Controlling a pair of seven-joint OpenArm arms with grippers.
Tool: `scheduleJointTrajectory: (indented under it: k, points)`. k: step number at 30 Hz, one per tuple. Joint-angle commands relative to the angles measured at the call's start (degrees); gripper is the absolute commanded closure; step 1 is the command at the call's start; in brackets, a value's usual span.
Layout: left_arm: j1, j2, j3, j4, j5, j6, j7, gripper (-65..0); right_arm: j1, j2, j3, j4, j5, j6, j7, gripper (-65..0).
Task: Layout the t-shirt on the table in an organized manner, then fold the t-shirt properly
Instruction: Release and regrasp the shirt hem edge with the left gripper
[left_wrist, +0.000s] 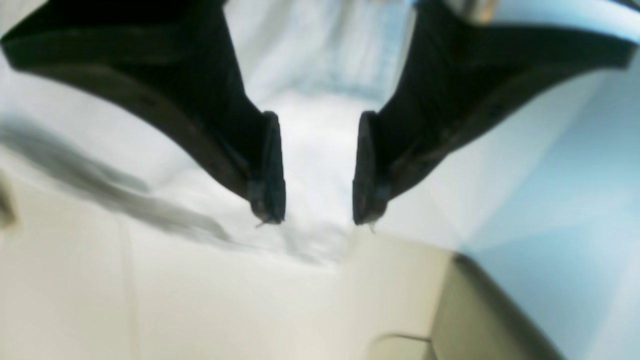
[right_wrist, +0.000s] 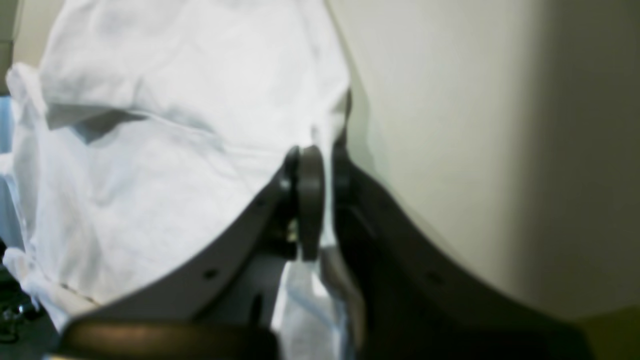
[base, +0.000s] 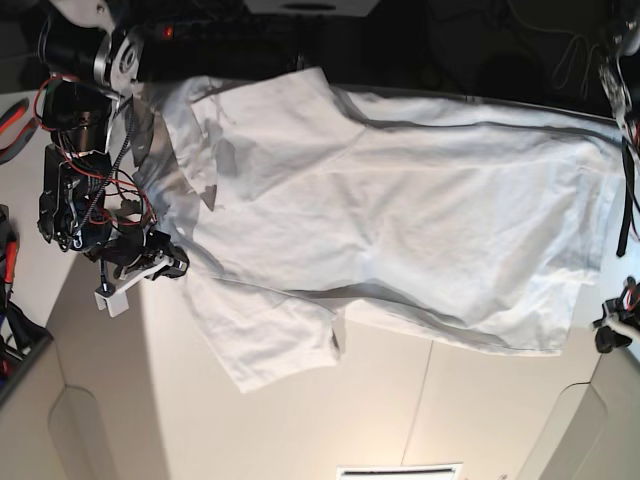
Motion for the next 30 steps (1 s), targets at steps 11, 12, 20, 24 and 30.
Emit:
scheduleJointTrajectory:
  k: [11,12,20,24,30]
  points:
    - [-24.15,-3.15,15.23,-43.67,4.74,4.59,-16.33,-26.2,1.14,0.59,-0.07,0.63,-0.44,-0.35,-0.83,0.0]
    - [-23.32,-2.97,16.52,-43.93,5.46,5.86,-17.05,-26.2,1.14,0.59,-0.07,0.63,-0.22,-0.35,-0.83,0.0]
    - [-18.25,-2.03,20.37,-43.91,7.1,10.1,-21.73,-26.2,1.14,0.74,-0.07,0.63,1.05,-0.17,-0.83,0.0]
    - [-18.29,-0.79,20.37,-43.91,7.13,10.1,-22.51,-26.2,1.14,0.72,-0.07,0.63,2.99,0.74,-0.85,0.0]
    - [-18.32,2.01,20.37,-43.91,7.98,10.29,-24.3,-26.2,1.14,0.76,-0.07,0.63,2.93,0.72,-0.85,0.0]
